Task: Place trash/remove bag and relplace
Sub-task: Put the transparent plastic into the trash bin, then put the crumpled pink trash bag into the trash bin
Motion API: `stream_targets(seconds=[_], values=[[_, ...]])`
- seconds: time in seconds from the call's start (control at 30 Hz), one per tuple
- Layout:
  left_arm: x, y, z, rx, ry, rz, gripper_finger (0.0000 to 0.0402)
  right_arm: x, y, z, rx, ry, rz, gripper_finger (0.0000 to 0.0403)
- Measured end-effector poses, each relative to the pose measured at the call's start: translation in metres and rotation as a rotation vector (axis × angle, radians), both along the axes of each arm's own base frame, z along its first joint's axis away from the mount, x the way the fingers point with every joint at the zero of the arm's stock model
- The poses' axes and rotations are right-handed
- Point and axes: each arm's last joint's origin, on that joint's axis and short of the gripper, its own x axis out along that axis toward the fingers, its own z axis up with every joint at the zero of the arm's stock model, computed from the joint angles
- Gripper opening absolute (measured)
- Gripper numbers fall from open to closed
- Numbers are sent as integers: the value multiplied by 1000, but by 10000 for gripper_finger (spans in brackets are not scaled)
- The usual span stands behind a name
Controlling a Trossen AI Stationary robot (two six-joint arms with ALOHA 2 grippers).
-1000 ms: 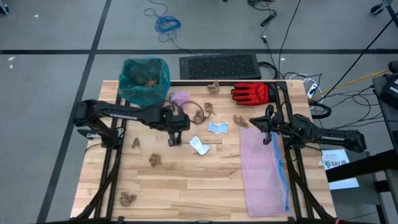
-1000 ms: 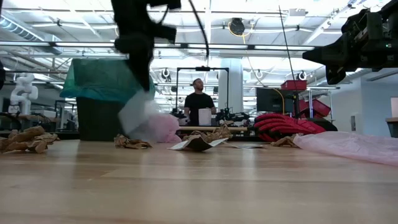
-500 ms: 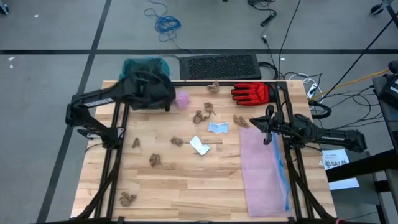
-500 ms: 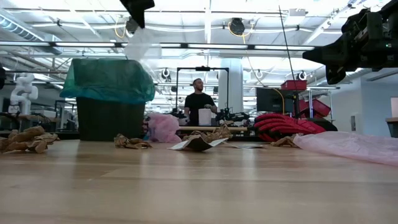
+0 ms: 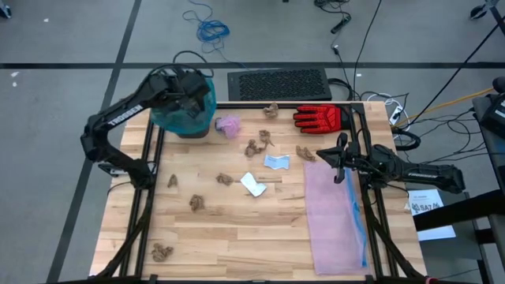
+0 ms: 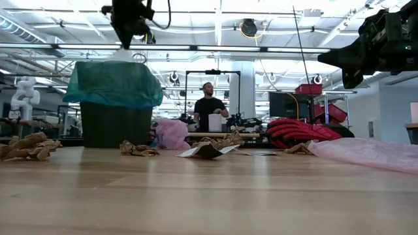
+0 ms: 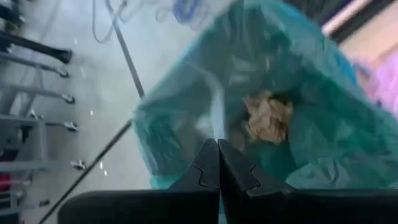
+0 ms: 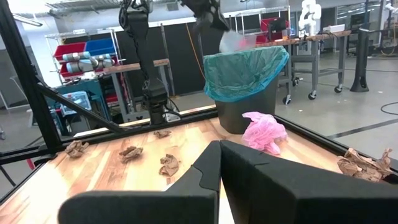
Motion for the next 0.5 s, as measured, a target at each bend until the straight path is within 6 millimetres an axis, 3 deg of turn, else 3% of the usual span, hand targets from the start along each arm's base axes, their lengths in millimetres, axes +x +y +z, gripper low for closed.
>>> stream_targets(seconds=[0.23,0.5], values=[[9,12,-30,-56,92,0,15,0,0,0,1,0,0,0],[17,16,-41,-73,133,-31,98,0,0,0,2,3,0,0]])
